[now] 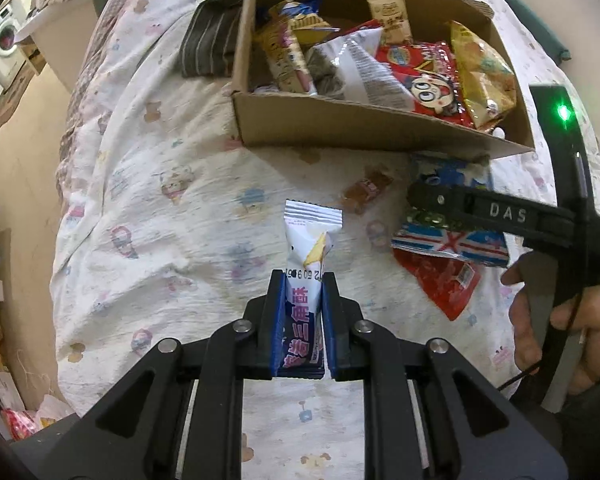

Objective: Organize snacks
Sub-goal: 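Grasp the white-purple candy stick with the left tool while the right tool grasps the blue snack bag, then carry the white-purple candy stick and blue snack bag over the box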

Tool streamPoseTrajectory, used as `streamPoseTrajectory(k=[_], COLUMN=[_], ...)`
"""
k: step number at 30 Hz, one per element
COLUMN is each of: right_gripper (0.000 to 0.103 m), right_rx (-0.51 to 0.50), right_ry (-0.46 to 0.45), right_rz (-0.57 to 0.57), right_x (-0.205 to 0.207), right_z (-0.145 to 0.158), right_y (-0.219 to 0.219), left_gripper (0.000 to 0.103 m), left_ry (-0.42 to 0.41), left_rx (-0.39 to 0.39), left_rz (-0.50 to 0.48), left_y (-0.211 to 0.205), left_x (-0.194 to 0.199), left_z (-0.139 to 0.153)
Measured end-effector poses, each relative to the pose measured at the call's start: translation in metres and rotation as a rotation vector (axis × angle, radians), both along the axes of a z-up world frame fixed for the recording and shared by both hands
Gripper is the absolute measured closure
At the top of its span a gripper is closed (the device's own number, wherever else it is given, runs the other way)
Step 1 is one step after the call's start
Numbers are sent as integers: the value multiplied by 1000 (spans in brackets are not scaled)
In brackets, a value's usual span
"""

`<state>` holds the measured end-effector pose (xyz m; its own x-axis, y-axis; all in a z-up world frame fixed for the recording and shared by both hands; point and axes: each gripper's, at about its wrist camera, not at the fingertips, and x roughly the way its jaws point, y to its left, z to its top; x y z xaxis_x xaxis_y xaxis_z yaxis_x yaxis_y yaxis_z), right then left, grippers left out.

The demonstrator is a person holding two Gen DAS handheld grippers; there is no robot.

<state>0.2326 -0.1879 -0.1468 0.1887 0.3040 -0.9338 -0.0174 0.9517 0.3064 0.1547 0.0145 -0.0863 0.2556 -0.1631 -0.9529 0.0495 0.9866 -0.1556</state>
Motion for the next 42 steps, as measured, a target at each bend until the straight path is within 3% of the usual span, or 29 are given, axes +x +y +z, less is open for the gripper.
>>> streamPoseTrajectory(k=[1, 11, 18, 29, 36, 42], right_gripper=[19, 36, 38, 38, 38, 38], right_rx=[4, 68, 80, 106, 155, 219], right_ry=[5, -3, -8, -68, -104, -187], right_rz=[1, 16, 69, 56, 25, 10], right_x=[-1, -24, -46, -65, -70, -61], right_z=[-2, 14, 18, 35, 58, 105], right_y=[-1, -19, -23, -50, -69, -82], left_gripper=[89, 89, 89, 89, 89, 89], left_ry=[2, -26, 9, -40, -109, -210], left_rx=[-1, -12, -43, -11, 20, 27], left_rz=[3, -20, 14, 1, -63, -38], left_y=[2, -8, -7, -36, -64, -56], left_x=[0, 0, -1, 4, 0, 12], left_z=[-1, 8, 5, 16, 29, 64])
